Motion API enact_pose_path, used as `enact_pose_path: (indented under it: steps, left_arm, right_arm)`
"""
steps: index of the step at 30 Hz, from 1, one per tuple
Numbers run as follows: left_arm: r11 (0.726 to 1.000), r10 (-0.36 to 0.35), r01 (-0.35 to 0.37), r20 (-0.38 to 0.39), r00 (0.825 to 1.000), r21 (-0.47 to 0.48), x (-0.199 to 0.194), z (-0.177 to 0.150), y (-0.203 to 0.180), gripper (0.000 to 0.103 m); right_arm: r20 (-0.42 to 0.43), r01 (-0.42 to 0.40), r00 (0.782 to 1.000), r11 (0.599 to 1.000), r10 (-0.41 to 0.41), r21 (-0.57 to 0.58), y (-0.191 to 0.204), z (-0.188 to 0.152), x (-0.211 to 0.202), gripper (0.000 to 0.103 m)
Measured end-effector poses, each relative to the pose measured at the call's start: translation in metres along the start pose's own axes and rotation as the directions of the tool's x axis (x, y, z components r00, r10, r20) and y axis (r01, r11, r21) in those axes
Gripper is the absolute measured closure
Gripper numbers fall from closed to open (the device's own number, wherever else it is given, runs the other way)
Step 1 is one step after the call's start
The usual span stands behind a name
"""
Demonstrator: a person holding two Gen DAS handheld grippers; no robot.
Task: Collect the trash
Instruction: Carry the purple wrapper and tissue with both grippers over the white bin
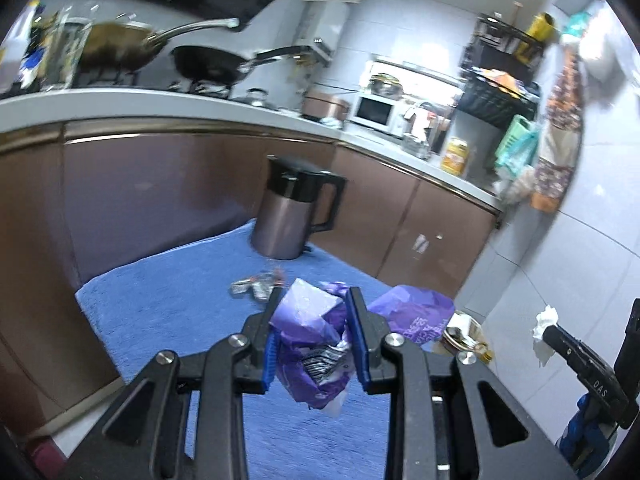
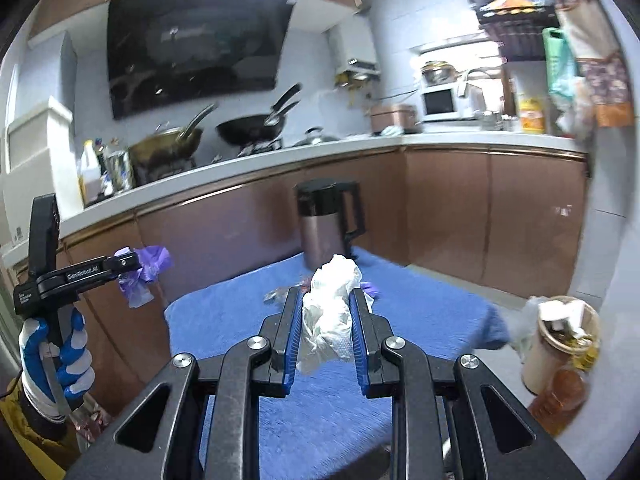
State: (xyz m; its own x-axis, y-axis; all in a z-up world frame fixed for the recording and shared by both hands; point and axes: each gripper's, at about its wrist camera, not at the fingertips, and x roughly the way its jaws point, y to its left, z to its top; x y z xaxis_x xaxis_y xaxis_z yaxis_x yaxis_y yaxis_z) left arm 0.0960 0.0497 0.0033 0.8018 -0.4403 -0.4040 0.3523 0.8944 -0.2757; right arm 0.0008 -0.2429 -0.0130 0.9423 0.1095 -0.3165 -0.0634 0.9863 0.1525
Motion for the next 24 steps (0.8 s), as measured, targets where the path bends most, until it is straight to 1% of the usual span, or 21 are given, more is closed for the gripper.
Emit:
enact_pose_path:
  steps: [3, 6, 9, 12, 13, 15, 16, 17, 19, 20, 22, 24]
  left_arm:
    - [0.998, -0.044, 0.045, -0.019, 0.999, 0.035, 0.005, -0.003, -0.028, 0.075]
    - [0.992, -0.095, 0.1, -0.064, 0.993, 0.08, 0.019, -0.01, -0.06, 0.074]
    - [0.981, -0.131, 0.146, -0.128, 0.983, 0.124, 0.043, -0.02, -0.089, 0.074]
    - [0.963, -0.156, 0.195, -0.208, 0.966, 0.183, 0.076, -0.037, -0.126, 0.074]
    - [0.956, -0.166, 0.216, -0.238, 0.957, 0.2, 0.088, -0.044, -0.139, 0.074]
    - [0.939, -0.183, 0.257, -0.301, 0.936, 0.229, 0.112, -0.059, -0.166, 0.074]
    - [0.928, -0.19, 0.282, -0.341, 0.921, 0.244, 0.129, -0.069, -0.182, 0.073]
    - [0.922, -0.195, 0.298, -0.365, 0.91, 0.249, 0.141, -0.076, -0.192, 0.072]
    - [0.907, -0.208, 0.337, -0.427, 0.88, 0.251, 0.167, -0.093, -0.216, 0.072]
    - [0.902, -0.211, 0.351, -0.452, 0.866, 0.252, 0.18, -0.102, -0.227, 0.072]
    - [0.889, -0.21, 0.375, -0.496, 0.843, 0.262, 0.205, -0.121, -0.249, 0.072]
    - [0.879, -0.207, 0.392, -0.525, 0.825, 0.27, 0.223, -0.134, -0.266, 0.072]
  right_arm:
    - [0.019, 0.065, 0.998, 0.997, -0.066, 0.03, -0.019, -0.007, -0.025, 0.08]
    - [0.017, 0.138, 0.99, 0.988, -0.139, 0.071, -0.042, -0.015, -0.039, 0.08]
    - [-0.02, 0.21, 0.978, 0.969, -0.209, 0.128, -0.071, -0.029, -0.04, 0.08]
    - [-0.083, 0.278, 0.96, 0.942, -0.267, 0.189, -0.102, -0.049, -0.033, 0.08]
    - [-0.104, 0.294, 0.955, 0.933, -0.278, 0.206, -0.112, -0.056, -0.032, 0.079]
    - [-0.165, 0.347, 0.935, 0.909, -0.315, 0.23, -0.135, -0.074, -0.022, 0.079]
    - [-0.19, 0.369, 0.925, 0.899, -0.33, 0.237, -0.144, -0.082, -0.019, 0.079]
    - [-0.219, 0.388, 0.915, 0.888, -0.339, 0.249, -0.154, -0.091, -0.013, 0.079]
    - [-0.27, 0.411, 0.902, 0.864, -0.338, 0.29, -0.177, -0.11, -0.003, 0.079]
    - [-0.301, 0.428, 0.891, 0.849, -0.339, 0.311, -0.19, -0.121, 0.004, 0.079]
    - [-0.336, 0.448, 0.879, 0.829, -0.339, 0.336, -0.207, -0.138, 0.01, 0.079]
    - [-0.373, 0.465, 0.867, 0.808, -0.331, 0.362, -0.224, -0.156, 0.016, 0.079]
